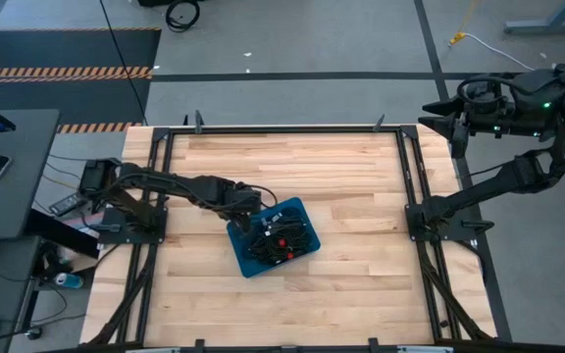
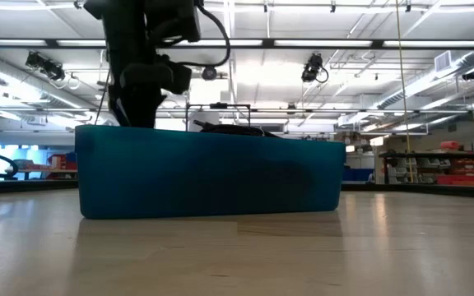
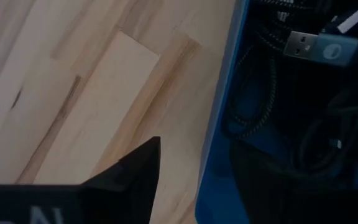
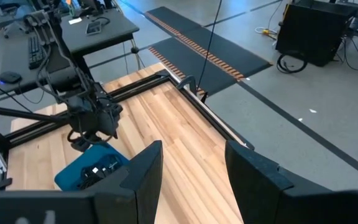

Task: Pick and place USB-C Cables
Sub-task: Adjust the blue bin

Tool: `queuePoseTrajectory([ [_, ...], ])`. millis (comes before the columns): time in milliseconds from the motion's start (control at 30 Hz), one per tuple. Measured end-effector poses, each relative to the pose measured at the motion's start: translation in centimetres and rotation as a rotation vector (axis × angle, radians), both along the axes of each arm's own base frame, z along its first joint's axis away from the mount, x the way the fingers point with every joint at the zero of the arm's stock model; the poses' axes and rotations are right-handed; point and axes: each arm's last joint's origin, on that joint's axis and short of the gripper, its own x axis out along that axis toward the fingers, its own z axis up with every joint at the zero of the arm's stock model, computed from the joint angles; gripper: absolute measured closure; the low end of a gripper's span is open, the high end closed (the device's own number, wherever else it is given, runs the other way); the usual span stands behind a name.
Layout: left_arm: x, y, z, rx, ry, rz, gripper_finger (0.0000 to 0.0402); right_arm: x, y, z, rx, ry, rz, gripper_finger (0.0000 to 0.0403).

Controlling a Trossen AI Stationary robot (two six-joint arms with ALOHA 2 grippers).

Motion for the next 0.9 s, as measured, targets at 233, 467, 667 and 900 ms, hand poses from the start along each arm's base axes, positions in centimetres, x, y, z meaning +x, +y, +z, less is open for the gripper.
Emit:
queuePoseTrajectory([
  [233,0.8,0.0,-1.9,0.002,0.058,-0.005,0.0229,0.0,0.0,0.0,0.0,0.0,0.001,0.0223],
  [467,1.7,0.2,-2.9,0.013,0.035,-0.044,0.0314,0.0,0.0,0.0,0.0,0.0,0.0,0.0223],
  [667,2.6,1.4,-2.8,0.028,-0.052,-0.023,0.0391,0.0,0.0,0.0,0.0,0.001,-0.001,0.0223],
  [900,3.6,4.0,-2.3,0.085,-0.165,-0.01,0.0395,0.0,0.0,0.0,0.0,0.001,-0.001,0.0223],
])
